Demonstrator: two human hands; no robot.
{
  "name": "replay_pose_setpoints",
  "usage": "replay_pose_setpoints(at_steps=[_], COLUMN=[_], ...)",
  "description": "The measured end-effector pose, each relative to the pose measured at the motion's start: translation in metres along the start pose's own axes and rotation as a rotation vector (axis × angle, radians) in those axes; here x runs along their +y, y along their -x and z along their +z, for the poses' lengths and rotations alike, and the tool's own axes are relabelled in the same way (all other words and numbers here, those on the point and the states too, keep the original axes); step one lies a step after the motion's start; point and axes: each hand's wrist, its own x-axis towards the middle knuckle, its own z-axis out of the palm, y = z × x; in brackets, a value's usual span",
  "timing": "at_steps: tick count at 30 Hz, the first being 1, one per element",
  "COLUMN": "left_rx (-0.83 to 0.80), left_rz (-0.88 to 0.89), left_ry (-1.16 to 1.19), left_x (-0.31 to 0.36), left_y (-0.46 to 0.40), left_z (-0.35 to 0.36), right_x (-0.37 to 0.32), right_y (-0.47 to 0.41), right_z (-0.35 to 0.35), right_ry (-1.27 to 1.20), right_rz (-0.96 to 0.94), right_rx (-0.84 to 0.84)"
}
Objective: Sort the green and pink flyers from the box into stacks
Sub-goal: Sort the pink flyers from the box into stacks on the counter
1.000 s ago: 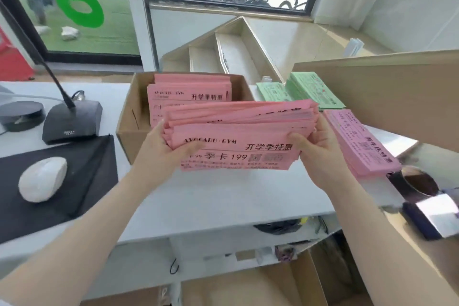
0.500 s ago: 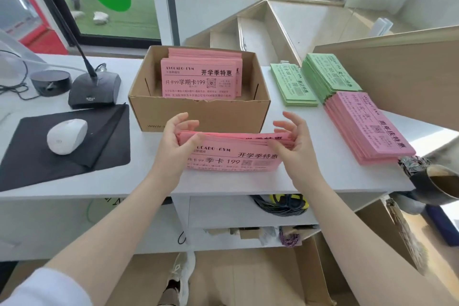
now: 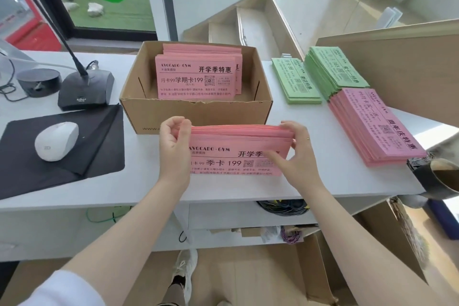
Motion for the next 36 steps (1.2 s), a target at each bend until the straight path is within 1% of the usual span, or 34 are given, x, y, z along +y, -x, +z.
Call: replay_pose_setpoints(at_steps=[2, 4, 6, 8, 10, 12, 15, 17, 19, 21, 23, 25, 27, 29, 32, 34, 36], left_rx=[-0.126, -0.292, -0.403, -0.418, -0.406, -0.435, -0.532, -0.543, -0.564, -0.586, -0.632, -0.679, -0.679, -0.618, -0.514, -0.517, -0.534], left_rz=[-0.002, 0.019, 0.015, 0.046, 0.095, 0.107, 0.025, 0.022, 0.033, 0.047, 0.074, 0.052, -0.034, -0.170, -0.510, -0.682, -0.747], left_ry=[-0.012, -0.109, -0.189, -0.237, -0.252, -0.283, -0.415, -0.532, -0.576, -0.588, -0.578, -0.521, -0.460, -0.368, -0.119, 0.009, 0.062], left_x=[-0.006, -0.013, -0.018, -0.019, -0.017, -0.016, -0.030, -0.035, -0.035, -0.032, -0.028, -0.027, -0.027, -0.029, -0.035, -0.040, -0.046], left_y=[0.001, 0.003, 0.005, 0.006, 0.007, 0.008, 0.006, 0.002, 0.003, 0.007, 0.014, 0.018, 0.020, 0.018, 0.005, -0.004, -0.011], left_z=[-0.010, -0.022, -0.028, -0.029, -0.027, -0.024, -0.024, -0.021, -0.013, 0.004, 0.029, 0.058, 0.089, 0.119, 0.160, 0.182, 0.200], right_x=[-0.002, -0.001, 0.000, -0.004, -0.007, -0.005, 0.002, 0.005, 0.005, 0.009, 0.018, 0.025, 0.031, 0.035, 0.042, 0.048, 0.055], right_y=[0.001, 0.004, 0.006, 0.006, 0.005, 0.008, 0.019, 0.022, 0.026, 0.032, 0.041, 0.048, 0.051, 0.050, 0.045, 0.037, 0.028], right_z=[0.001, 0.005, 0.008, 0.007, 0.000, -0.008, -0.013, -0.017, -0.026, -0.038, -0.052, -0.069, -0.085, -0.099, -0.106, -0.106, -0.104], right_ry=[-0.177, -0.352, -0.432, -0.447, -0.467, -0.483, -0.380, -0.343, -0.322, -0.268, -0.234, -0.219, -0.232, -0.256, -0.404, -0.521, -0.593], right_rz=[0.119, 0.240, 0.309, 0.306, 0.280, 0.285, 0.344, 0.371, 0.378, 0.402, 0.489, 0.600, 0.721, 0.828, 0.955, 1.008, 1.030], right_rx=[0.004, -0.035, -0.069, -0.072, -0.028, 0.011, -0.083, -0.091, -0.026, 0.077, 0.193, 0.296, 0.361, 0.409, 0.495, 0.590, 0.675])
